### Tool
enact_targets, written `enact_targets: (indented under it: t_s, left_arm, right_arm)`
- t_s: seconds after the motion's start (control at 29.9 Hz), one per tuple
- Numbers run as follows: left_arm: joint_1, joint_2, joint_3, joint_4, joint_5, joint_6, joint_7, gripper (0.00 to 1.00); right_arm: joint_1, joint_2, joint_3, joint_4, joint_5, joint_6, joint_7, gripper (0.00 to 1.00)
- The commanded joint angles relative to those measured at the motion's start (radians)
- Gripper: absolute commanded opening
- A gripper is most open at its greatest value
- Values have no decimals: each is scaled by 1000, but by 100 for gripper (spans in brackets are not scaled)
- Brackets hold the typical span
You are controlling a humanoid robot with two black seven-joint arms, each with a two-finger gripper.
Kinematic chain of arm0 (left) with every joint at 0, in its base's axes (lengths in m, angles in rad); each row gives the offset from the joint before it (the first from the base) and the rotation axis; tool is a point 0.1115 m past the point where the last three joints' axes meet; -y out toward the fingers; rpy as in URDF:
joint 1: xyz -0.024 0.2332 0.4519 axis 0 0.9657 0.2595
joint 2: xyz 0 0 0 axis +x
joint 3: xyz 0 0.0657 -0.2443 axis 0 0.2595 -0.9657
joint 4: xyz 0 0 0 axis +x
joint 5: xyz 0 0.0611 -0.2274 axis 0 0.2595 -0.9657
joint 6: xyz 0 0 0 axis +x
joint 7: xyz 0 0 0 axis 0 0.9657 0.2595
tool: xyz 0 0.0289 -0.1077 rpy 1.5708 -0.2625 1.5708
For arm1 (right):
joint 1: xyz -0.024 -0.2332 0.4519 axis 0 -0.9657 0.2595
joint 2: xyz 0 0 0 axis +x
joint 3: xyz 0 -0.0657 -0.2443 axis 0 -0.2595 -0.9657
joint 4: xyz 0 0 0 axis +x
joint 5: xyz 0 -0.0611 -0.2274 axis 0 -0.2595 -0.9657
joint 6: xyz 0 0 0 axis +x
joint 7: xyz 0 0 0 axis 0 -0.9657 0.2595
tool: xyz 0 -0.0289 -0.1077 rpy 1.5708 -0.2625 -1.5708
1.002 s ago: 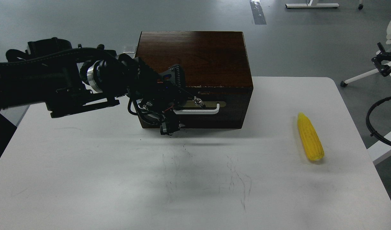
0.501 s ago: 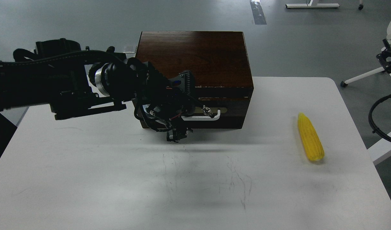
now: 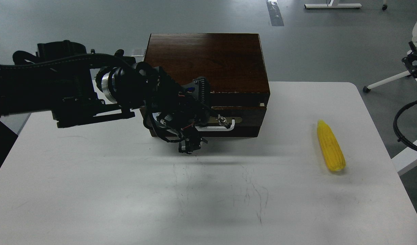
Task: Put corn in drawer with both arms
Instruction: 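Pull the drawer handle toward the robot with the left gripper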
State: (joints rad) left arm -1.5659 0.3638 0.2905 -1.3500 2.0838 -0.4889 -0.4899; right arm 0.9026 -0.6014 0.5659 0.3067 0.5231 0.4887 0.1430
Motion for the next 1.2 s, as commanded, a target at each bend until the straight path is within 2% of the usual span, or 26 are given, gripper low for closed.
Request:
enact_targets:
  t_s: [0.0, 0.23, 0.47, 1.17]
  left_arm:
    - [0, 0, 1, -6, 1, 0, 1, 47]
    - [1, 3, 1, -12, 1, 0, 1, 47]
    - [0, 23, 1, -87, 2, 0, 1, 47]
    - [-22, 32, -2, -169, 1, 0, 1, 47]
  right_arm:
    - [-1, 0, -1, 0, 0, 0, 1, 100]
    - [-1, 0, -1, 0, 0, 0, 0, 100]
    - [-1, 0, -1, 0, 0, 0, 0, 100]
    - [-2, 0, 0, -1, 0, 0, 0, 100]
